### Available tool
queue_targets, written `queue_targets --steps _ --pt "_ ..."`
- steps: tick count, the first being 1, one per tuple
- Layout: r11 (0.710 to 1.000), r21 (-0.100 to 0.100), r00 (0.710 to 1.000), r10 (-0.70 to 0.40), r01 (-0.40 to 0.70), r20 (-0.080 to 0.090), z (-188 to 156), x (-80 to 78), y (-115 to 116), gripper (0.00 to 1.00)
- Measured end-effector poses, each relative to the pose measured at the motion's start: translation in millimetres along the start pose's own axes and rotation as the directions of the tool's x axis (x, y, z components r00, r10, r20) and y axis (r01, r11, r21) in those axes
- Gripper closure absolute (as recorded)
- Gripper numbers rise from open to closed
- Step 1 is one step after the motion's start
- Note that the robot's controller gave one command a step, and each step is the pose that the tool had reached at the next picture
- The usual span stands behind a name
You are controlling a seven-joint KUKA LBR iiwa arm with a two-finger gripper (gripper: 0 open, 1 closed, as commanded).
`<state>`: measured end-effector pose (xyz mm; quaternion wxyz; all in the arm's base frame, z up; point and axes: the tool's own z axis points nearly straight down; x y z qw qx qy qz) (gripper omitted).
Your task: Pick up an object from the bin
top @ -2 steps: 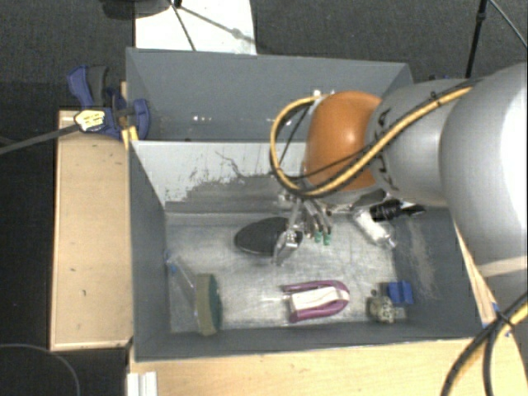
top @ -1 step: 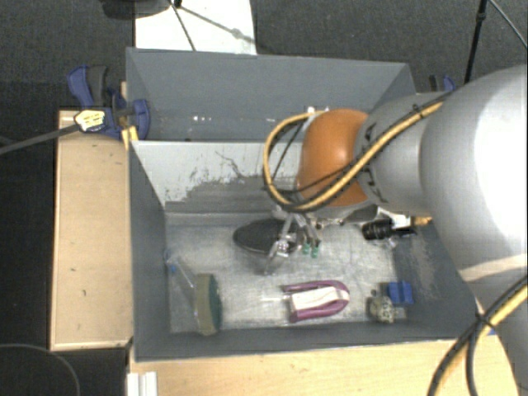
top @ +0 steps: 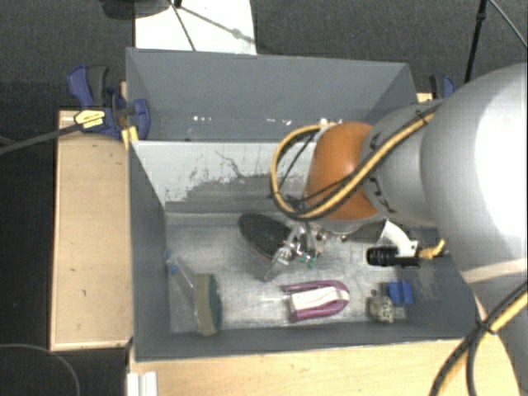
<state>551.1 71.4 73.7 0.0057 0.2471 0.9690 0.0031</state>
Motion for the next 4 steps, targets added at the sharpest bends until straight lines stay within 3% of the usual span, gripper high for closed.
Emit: queue_targets --steps 1,2,4 --pt "1.000 0.000 1.000 -0.001 0.001 0.002 -1 -0.7 0 1.00" --pt "1.000 0.006 1.000 -0.006 0.006 -0.006 -24 -1.7 0 1.00" --pt "1.000 0.006 1.000 -0.018 0.018 -0.006 -82 -4.0 1 1.00"
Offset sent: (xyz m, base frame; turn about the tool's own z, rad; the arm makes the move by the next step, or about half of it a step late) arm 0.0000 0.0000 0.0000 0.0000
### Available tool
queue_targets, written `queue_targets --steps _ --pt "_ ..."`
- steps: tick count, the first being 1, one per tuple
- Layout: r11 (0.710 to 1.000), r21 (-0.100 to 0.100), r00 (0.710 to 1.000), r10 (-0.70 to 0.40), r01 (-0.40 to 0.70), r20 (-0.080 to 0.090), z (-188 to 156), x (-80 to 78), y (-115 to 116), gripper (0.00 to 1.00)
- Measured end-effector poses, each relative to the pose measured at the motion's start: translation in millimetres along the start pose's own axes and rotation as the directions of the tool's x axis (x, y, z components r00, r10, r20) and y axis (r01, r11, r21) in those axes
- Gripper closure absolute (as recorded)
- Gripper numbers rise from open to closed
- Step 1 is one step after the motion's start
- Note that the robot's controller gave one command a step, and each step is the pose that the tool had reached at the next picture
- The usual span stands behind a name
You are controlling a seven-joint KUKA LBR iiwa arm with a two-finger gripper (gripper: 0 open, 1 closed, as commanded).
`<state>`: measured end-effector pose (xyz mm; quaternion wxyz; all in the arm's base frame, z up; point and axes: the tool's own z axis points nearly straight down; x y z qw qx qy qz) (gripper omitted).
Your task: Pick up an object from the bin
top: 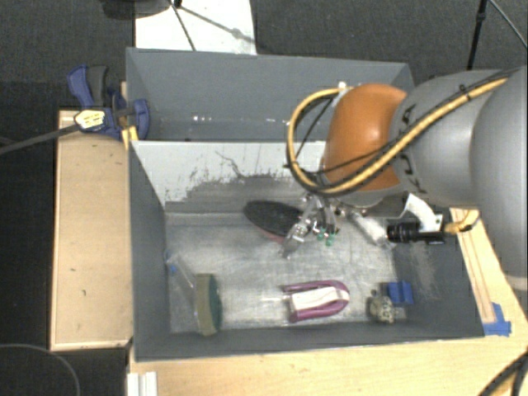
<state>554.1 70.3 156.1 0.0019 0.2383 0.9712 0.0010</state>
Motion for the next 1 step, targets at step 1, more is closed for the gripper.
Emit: queue_targets --steps 1 --pt "1.000 0.000 1.000 -0.008 0.008 0.000 -33.1 -1.0 0.4 1.00"
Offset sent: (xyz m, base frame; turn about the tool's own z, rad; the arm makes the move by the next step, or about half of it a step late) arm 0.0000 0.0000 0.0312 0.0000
